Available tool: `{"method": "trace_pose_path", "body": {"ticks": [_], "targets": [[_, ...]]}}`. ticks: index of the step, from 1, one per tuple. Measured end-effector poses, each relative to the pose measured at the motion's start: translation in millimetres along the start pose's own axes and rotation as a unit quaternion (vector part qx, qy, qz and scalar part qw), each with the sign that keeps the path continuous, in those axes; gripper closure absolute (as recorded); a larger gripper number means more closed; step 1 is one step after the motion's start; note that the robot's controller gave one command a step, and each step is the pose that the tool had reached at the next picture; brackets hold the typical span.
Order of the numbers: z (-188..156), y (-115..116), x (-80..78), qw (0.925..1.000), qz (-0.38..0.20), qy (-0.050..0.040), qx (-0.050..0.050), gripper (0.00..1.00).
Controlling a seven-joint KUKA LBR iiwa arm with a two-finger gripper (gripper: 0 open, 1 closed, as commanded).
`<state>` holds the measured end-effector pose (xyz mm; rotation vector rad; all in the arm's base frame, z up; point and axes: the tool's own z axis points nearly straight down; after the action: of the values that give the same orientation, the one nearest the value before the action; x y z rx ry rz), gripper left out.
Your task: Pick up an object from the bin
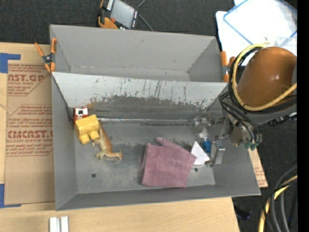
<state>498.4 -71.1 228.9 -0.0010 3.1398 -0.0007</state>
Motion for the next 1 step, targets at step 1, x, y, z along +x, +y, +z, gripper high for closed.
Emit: {"method": "trace_pose_path", "body": {"ticks": [1], "targets": [[0.0, 0.0, 0.0, 1.0, 0.0, 0.0, 0.0, 0.0]]}}
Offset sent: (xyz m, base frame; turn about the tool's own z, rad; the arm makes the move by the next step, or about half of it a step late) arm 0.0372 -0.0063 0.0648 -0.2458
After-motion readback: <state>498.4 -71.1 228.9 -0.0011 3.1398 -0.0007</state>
